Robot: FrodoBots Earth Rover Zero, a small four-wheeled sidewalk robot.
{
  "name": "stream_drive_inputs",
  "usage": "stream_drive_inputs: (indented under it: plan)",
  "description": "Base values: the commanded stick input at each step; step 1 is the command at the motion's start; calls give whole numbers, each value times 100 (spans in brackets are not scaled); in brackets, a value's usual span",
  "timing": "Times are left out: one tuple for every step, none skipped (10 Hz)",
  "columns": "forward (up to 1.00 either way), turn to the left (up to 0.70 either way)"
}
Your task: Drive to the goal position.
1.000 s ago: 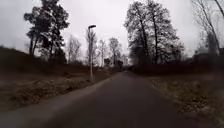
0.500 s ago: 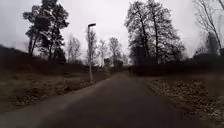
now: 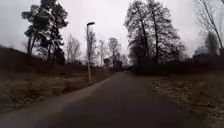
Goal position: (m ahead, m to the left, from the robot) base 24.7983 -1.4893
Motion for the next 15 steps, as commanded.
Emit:
stream_drive_inputs:
  plan:
    - [70, 0]
    - [70, 0]
    - [70, 0]
    - [70, 0]
    - [70, 0]
    - [70, 0]
    - [70, 0]
    - [70, 0]
    - [70, 0]
    - [70, 0]
    - [70, 0]
    - [70, 0]
    - [70, 0]
    - [70, 0]
    - [70, 0]
